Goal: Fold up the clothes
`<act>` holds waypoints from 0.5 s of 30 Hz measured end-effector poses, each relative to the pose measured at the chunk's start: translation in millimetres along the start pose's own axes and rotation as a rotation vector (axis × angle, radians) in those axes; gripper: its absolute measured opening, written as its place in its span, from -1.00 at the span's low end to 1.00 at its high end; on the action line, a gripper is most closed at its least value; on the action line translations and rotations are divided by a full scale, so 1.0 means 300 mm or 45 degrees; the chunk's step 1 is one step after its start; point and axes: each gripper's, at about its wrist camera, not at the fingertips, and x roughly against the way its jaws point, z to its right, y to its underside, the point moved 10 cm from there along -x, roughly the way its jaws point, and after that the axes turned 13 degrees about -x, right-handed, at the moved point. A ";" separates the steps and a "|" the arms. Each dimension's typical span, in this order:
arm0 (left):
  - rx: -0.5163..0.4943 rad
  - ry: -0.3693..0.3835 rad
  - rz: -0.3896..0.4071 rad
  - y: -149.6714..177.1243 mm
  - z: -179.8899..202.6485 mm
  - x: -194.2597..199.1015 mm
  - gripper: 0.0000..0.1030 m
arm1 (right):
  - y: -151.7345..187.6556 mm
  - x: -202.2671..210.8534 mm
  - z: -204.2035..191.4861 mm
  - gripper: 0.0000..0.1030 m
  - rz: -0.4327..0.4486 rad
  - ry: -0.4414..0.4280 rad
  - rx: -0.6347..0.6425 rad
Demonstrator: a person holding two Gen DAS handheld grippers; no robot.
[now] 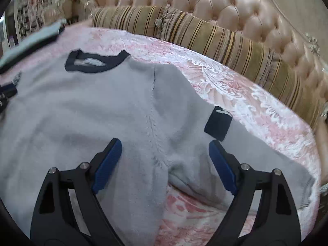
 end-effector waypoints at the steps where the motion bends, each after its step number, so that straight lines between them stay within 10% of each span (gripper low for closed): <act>1: 0.001 0.000 0.000 0.001 0.000 0.000 -0.42 | 0.002 -0.003 0.006 0.70 -0.012 -0.011 -0.018; 15: -0.005 -0.018 -0.008 0.003 0.001 0.004 -0.41 | -0.043 0.103 0.036 0.70 0.059 0.109 0.038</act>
